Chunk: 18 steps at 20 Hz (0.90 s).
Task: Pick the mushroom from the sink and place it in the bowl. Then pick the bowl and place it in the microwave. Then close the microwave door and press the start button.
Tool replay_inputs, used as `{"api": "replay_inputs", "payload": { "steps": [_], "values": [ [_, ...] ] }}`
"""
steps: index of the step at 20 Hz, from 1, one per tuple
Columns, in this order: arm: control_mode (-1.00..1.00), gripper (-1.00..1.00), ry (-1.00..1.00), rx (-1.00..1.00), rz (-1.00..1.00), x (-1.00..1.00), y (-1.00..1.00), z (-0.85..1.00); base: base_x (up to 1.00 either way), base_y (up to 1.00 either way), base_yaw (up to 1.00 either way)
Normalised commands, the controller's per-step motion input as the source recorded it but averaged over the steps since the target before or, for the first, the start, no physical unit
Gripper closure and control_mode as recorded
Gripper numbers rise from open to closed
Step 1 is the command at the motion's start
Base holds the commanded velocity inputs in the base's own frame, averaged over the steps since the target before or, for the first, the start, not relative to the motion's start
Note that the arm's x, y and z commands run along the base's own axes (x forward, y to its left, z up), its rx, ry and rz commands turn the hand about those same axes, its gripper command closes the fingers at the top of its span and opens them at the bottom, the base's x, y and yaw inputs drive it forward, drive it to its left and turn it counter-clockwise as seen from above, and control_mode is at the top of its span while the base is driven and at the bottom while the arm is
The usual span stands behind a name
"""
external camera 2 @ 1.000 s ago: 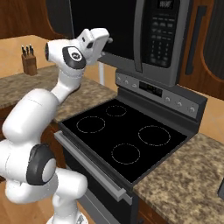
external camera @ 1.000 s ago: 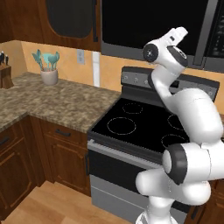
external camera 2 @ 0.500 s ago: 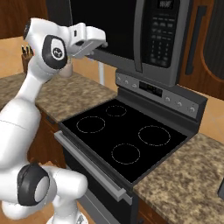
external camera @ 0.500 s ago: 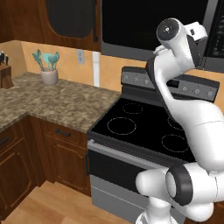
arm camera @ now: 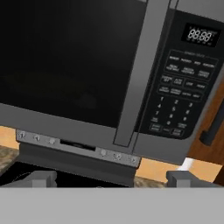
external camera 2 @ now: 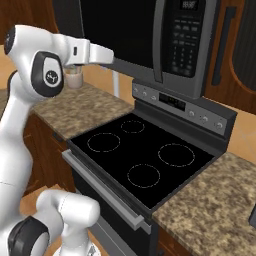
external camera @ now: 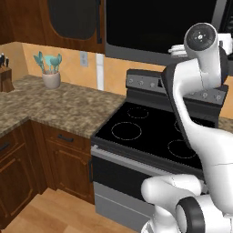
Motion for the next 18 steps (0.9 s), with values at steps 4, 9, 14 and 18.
{"api": "replay_inputs", "payload": {
  "steps": [4,9,14,18],
  "values": [
    [-1.0,-1.0,0.0,0.03,0.0,-0.36,-0.09,0.0,0.0,0.0,0.0],
    [-1.0,-1.0,-0.02,0.01,0.0,-0.19,-0.16,0.01,0.0,0.0,0.0],
    [-1.0,-1.0,0.0,0.01,0.0,-0.06,-0.2,0.0,0.0,0.0,0.0],
    [-1.0,-1.0,-0.01,0.0,0.0,-0.05,-0.15,0.0,0.0,0.0,0.0]
  ]
}}
